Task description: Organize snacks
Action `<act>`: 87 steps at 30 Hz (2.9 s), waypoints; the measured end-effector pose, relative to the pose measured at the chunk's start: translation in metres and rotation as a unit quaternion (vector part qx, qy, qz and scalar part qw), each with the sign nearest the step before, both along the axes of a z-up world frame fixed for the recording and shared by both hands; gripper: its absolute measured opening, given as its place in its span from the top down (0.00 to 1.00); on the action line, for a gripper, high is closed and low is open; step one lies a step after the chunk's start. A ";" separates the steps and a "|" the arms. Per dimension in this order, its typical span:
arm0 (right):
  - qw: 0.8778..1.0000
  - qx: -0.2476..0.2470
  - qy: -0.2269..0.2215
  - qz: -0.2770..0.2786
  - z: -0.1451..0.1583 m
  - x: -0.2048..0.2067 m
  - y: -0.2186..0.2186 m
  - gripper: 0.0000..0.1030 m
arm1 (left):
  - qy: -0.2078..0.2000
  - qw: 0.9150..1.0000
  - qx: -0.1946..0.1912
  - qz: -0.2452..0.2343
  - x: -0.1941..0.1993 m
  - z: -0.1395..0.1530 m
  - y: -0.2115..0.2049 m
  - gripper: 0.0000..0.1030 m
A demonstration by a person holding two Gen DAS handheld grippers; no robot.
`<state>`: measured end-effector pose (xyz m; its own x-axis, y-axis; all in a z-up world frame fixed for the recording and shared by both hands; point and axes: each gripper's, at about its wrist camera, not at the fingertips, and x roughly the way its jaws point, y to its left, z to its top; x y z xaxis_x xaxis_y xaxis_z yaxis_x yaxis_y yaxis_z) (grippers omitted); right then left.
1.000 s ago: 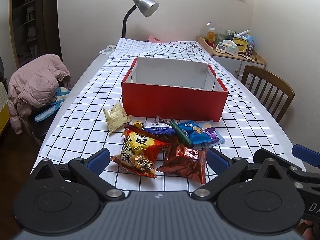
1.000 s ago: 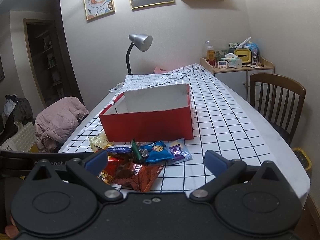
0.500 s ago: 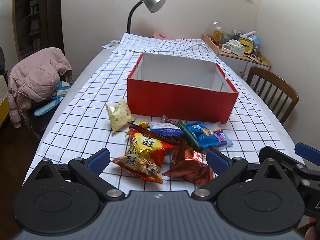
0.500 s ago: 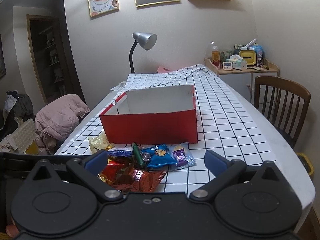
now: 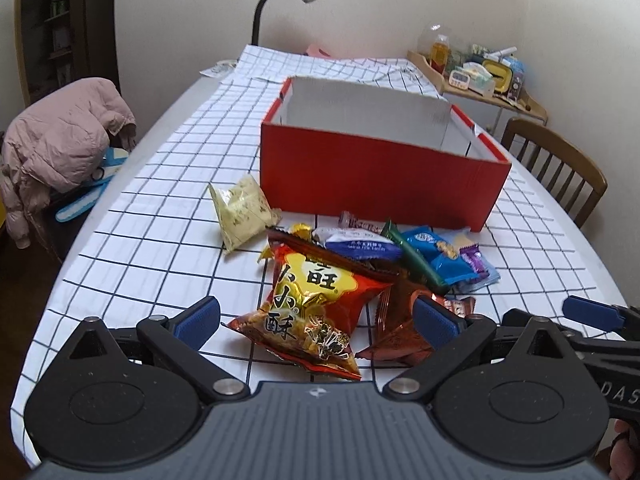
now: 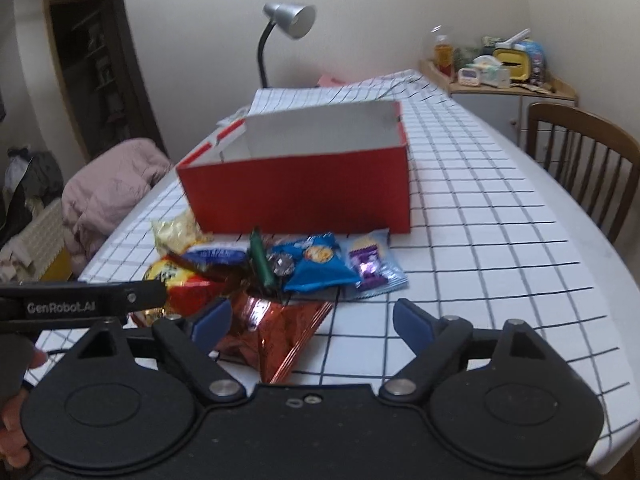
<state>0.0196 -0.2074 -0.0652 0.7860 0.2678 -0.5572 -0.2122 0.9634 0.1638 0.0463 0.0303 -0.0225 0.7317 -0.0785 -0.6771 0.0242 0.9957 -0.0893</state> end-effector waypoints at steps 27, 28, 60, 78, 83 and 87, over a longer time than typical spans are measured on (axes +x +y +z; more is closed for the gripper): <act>0.990 -0.099 0.020 0.102 -0.046 0.043 0.054 0.27 | 0.077 0.996 -0.037 -0.025 0.060 -0.051 0.018 0.21; 0.990 -0.095 0.022 0.102 -0.046 0.043 0.053 0.32 | 0.076 0.996 -0.039 -0.024 0.059 -0.051 0.019 0.23; 0.993 -0.051 -0.060 0.090 0.020 -0.019 0.017 0.58 | 0.018 1.000 -0.006 -0.014 -0.004 0.024 0.001 0.37; 0.993 -0.047 -0.096 0.058 0.085 0.057 0.001 0.58 | -0.016 0.999 0.021 -0.033 0.073 0.093 -0.018 0.37; 0.993 -0.055 -0.091 0.051 0.088 0.089 0.000 0.58 | -0.006 0.999 0.029 -0.040 0.110 0.096 -0.025 0.37; 0.994 -0.060 -0.084 0.042 0.088 0.117 0.001 0.58 | 0.004 0.998 0.039 -0.043 0.143 0.097 -0.030 0.37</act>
<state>0.1363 -0.2065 0.0231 0.8480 0.2763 -0.4524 -0.3076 0.9515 0.0045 0.1894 0.0001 0.0743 0.7183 -0.0880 -0.6901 0.1101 0.9938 -0.0121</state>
